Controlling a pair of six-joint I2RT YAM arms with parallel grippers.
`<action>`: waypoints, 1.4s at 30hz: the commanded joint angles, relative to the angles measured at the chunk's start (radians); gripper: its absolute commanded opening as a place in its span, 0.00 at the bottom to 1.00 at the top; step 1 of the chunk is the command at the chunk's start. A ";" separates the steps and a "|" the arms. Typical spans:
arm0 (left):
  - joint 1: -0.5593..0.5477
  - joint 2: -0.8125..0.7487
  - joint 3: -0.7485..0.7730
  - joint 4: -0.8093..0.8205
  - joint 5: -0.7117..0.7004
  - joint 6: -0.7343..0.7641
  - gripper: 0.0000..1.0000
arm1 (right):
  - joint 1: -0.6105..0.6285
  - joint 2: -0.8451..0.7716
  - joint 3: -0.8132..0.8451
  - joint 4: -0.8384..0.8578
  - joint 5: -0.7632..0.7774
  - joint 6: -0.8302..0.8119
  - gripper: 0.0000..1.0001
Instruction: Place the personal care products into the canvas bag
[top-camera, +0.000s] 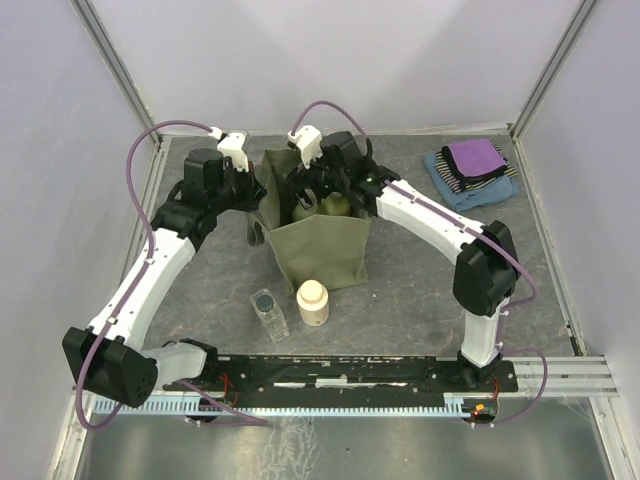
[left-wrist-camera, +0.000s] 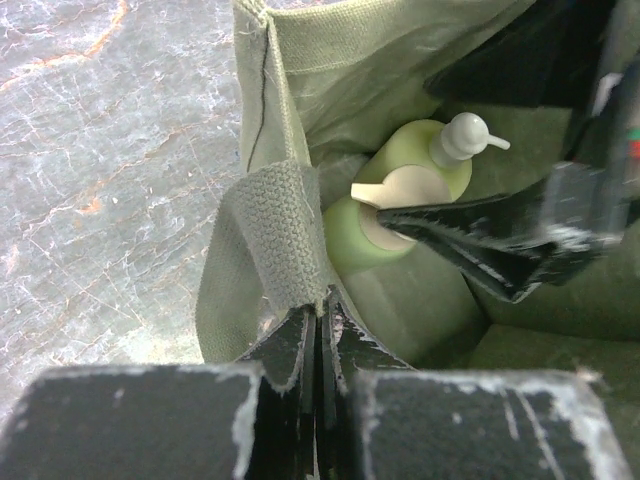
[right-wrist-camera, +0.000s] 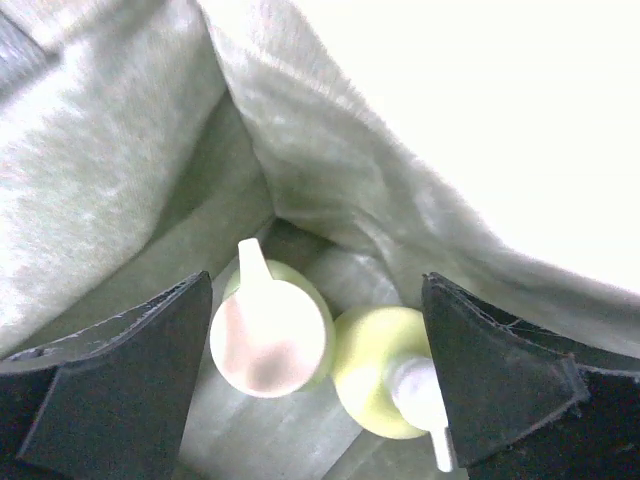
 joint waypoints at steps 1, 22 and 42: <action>-0.001 0.008 0.038 0.015 0.010 0.021 0.03 | -0.005 -0.098 0.104 -0.021 0.022 0.003 0.94; -0.001 0.020 0.035 0.023 0.007 0.024 0.03 | 0.079 -0.541 -0.016 -0.483 0.103 0.093 0.98; -0.001 -0.009 -0.004 0.026 0.009 0.042 0.03 | 0.449 -0.552 -0.264 -0.508 0.239 0.109 0.94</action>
